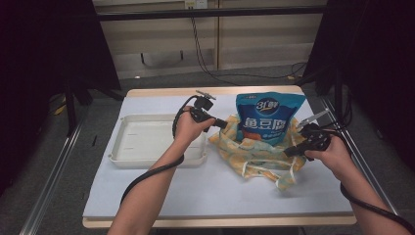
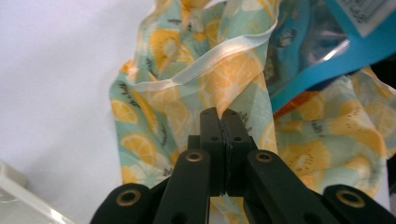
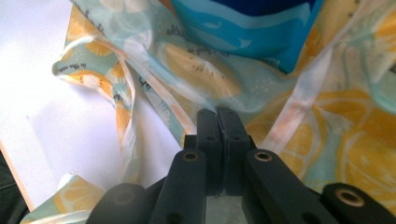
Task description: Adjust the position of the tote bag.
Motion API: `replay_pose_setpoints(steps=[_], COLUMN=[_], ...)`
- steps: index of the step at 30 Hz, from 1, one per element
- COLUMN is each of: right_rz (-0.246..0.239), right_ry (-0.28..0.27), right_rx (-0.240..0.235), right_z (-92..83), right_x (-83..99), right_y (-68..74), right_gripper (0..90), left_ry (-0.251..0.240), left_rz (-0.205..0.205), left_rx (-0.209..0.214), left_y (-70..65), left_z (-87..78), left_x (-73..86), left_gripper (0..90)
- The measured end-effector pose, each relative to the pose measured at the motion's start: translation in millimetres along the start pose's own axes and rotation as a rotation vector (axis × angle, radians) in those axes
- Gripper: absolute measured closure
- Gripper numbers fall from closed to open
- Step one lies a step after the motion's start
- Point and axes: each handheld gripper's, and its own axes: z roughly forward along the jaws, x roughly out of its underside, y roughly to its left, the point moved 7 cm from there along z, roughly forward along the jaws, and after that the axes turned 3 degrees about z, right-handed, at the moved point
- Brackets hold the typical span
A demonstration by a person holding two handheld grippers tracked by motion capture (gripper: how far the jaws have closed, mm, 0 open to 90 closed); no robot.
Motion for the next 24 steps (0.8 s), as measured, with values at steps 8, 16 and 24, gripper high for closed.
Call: replay_pose_setpoints(steps=[8,16,24], right_rz=[-0.003,-0.006,-0.018], right_ry=[0.011,-0.015,-0.045], right_rx=[0.002,0.04,0.095], right_z=[2.2,-4.3,-16.8], right_x=[8.6,3.9,-5.3], right_y=[-0.8,3.0,12.8], right_gripper=[88.5,65.5,43.6], left_ry=[0.014,0.042,0.067], left_rz=[-0.035,-0.026,0.006], left_rx=[-0.038,-0.001,-0.007], left_y=[6.7,-3.5,-12.1], left_z=[4.6,-4.2,-15.1], left_x=[2.8,4.7,4.0], left_gripper=[90.0,70.2,42.6])
